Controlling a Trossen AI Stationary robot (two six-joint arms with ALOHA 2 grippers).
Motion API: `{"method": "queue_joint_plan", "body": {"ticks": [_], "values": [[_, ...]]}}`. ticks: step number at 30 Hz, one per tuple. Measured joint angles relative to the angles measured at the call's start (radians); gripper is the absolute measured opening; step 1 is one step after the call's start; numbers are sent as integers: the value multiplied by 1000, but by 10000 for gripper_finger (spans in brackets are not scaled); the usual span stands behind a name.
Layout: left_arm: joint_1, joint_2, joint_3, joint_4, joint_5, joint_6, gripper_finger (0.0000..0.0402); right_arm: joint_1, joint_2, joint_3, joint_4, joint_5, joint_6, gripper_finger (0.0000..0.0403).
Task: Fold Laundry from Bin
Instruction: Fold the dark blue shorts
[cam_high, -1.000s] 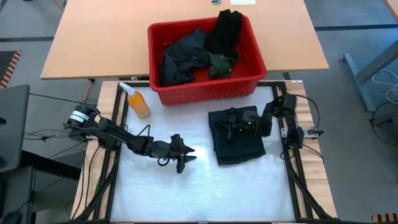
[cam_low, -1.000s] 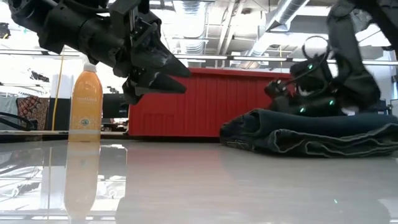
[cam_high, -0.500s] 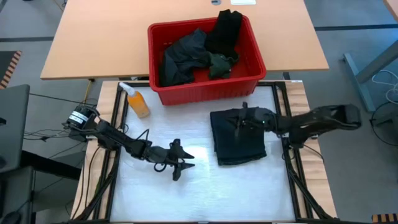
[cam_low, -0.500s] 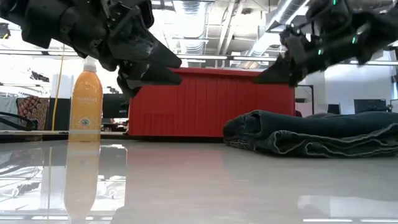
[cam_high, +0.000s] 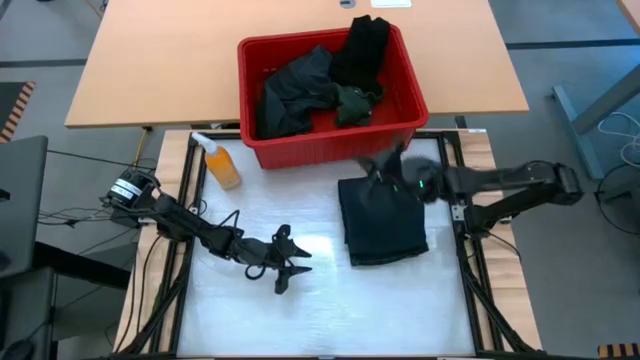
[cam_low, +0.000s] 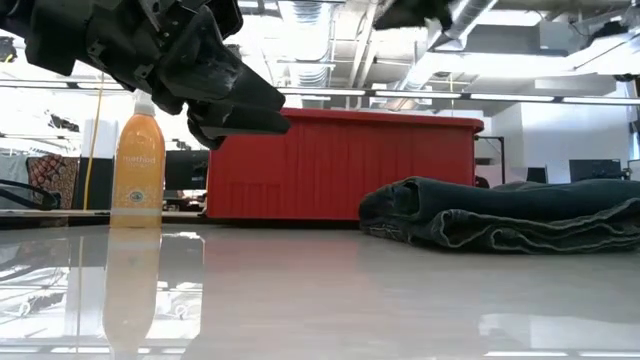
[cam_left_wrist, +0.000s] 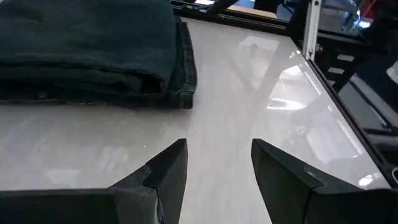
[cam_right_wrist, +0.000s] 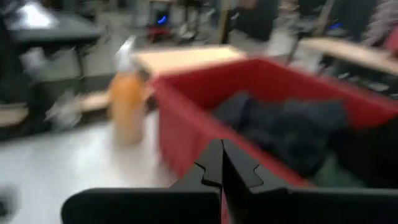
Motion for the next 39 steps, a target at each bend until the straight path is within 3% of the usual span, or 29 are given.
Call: {"method": "queue_joint_plan", "body": {"ticks": [5,10,17,22,26,31,36,39], "values": [[4,0,0,3,0,54,169,-226,186,275,-52,-128,4,21],[19,0,0,-36,0,69,169,-433,467,537,-74,-320,40,45],[34,0,0,-77,3,69,169,-637,888,1012,-274,-417,62,120],[56,0,0,-97,11,70,169,-712,1146,1322,-421,-494,129,213],[82,0,-1,-127,40,92,169,-734,1161,1251,-263,-524,171,283],[111,0,-3,-171,64,94,169,-759,1224,1270,-268,-612,170,331],[133,0,-3,-204,64,94,169,-759,1272,1271,-272,-677,172,336],[139,0,-8,-203,63,90,169,-752,1295,1271,-267,-691,136,292]]}}
